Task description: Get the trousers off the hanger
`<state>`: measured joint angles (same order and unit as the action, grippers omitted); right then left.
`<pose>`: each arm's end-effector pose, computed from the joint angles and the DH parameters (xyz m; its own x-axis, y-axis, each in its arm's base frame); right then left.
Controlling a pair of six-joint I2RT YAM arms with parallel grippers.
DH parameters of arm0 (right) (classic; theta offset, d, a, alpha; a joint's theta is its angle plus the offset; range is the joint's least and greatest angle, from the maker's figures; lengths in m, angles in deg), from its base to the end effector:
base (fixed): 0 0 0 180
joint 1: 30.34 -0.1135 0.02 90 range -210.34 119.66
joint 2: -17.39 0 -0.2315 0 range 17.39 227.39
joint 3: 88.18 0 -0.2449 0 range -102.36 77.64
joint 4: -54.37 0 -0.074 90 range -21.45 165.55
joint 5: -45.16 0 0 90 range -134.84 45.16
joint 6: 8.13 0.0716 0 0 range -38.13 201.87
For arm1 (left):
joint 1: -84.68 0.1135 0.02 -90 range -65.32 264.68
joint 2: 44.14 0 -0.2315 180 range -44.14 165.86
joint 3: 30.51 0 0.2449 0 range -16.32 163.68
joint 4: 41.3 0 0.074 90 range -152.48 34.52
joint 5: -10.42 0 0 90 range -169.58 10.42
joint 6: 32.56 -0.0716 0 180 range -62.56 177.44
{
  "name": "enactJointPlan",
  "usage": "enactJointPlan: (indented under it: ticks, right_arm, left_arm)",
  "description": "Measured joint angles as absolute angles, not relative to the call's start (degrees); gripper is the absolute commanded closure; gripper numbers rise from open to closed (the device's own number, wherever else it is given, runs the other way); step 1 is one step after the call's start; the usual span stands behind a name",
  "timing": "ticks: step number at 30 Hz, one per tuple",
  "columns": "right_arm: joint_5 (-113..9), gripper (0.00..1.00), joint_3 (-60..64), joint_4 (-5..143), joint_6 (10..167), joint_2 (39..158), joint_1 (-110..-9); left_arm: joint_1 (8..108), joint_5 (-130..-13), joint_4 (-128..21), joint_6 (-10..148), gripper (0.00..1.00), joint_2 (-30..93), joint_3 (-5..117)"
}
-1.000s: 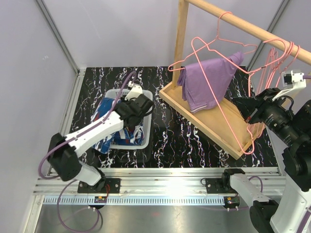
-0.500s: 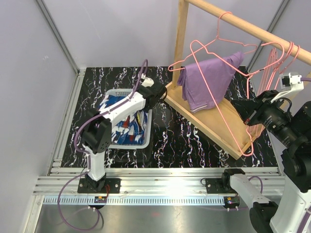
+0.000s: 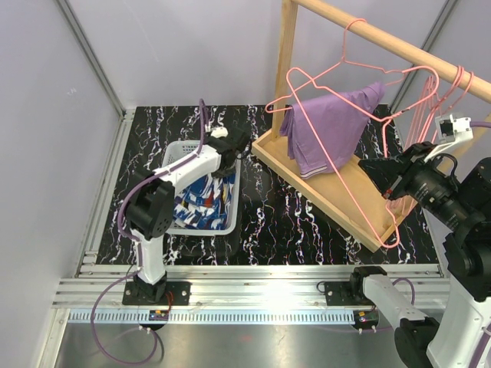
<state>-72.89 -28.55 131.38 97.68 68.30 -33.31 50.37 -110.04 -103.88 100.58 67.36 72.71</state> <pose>0.0941 0.0386 0.5045 -0.2655 0.2270 -0.9370 -0.4562 0.8266 0.3295 0.3440 -0.1908 0.1654 -0.8078 -0.1624 -0.5667 -0.2792 0.9520 0.1253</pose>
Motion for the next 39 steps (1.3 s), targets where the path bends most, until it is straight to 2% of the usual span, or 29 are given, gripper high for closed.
enactJointPlan:
  ticks: [15, 26, 27, 28, 30, 31, 33, 34, 39]
  right_arm:
    - [-71.73, 1.00, -29.32, 131.73, 97.70, 70.01, -33.46]
    - [-65.24, 1.00, -28.40, 134.99, 97.03, 70.75, -33.65]
    - [-64.94, 1.00, -28.38, 135.01, 97.00, 70.75, -33.68]
    - [-64.61, 1.00, -28.36, 135.01, 96.98, 70.73, -33.68]
    - [-63.45, 1.00, -28.16, 135.07, 96.92, 70.64, -33.68]
    - [-62.84, 1.00, -28.12, 135.20, 96.85, 70.64, -33.68]
    - [-61.16, 1.00, -28.09, 135.84, 96.79, 70.69, -33.68]
    - [-60.19, 1.00, -28.12, 136.12, 96.76, 70.69, -33.68]
    - [-54.71, 1.00, -28.99, 137.96, 96.39, 71.39, -33.72]
  left_arm:
    - [53.72, -106.83, -98.55, 109.95, 1.00, 63.80, 68.73]
    - [55.36, -103.75, -96.06, 111.40, 0.99, 61.33, 68.87]
    - [55.47, -103.70, -96.21, 111.35, 0.93, 61.33, 69.46]
    - [55.58, -103.61, -96.36, 111.22, 0.82, 61.33, 70.22]
    - [55.62, -103.50, -96.30, 110.81, 0.70, 61.33, 71.07]
    - [55.62, -103.31, -95.64, 110.57, 0.59, 61.27, 71.09]
    - [55.66, -102.46, -94.40, 110.26, 0.48, 61.20, 70.81]
    - [55.66, -101.91, -93.35, 110.11, 0.40, 60.94, 70.20]
    - [56.28, -98.74, -90.92, 108.45, 0.19, 55.23, 65.19]
